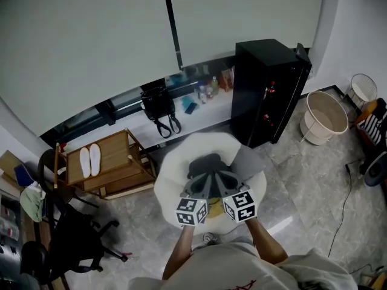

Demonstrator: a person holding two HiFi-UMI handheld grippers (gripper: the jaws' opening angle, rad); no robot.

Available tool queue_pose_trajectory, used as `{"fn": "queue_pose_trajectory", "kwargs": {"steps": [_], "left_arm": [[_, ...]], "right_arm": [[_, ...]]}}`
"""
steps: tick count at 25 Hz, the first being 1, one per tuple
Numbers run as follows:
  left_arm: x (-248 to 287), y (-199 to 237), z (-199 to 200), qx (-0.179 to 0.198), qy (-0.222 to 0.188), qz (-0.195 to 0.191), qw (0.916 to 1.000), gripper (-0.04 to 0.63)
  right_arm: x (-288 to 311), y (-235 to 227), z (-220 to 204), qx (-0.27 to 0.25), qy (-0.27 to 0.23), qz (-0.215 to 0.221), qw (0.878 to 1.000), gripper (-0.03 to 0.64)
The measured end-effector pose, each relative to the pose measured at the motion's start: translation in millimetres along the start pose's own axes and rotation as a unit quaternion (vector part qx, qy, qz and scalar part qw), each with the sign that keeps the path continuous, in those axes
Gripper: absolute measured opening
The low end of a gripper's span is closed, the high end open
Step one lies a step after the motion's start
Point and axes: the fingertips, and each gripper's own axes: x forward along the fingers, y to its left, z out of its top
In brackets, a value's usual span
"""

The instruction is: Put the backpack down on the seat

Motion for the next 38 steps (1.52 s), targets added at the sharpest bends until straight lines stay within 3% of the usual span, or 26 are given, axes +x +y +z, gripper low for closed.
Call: {"fn": "queue_pose_trajectory", "kwargs": {"steps": [6, 17, 28, 38], "left_arm": [[-11, -33, -4, -0.003, -0.005, 0.020, 0.9998, 0.031], [-29, -143, -40, -0.014, 0.002, 0.026, 0.9996, 0.031], [-87, -248, -79, -0.024, -0.007, 0.046, 0.9986, 0.031], [-119, -296, -102, -0.035, 0.001, 0.053, 0.9980, 0.031]], "right_arm": [[-38, -4, -7, 0.000, 0.000, 0.014, 1.000, 0.028], [-146, -20, -34, 0.014, 0.002, 0.032, 0.999, 0.028], [-255, 6, -65, 0.008, 0.007, 0.057, 0.998, 0.028], [-316, 16, -85, 0.017, 0.009, 0.058, 0.998, 0.028]]}}
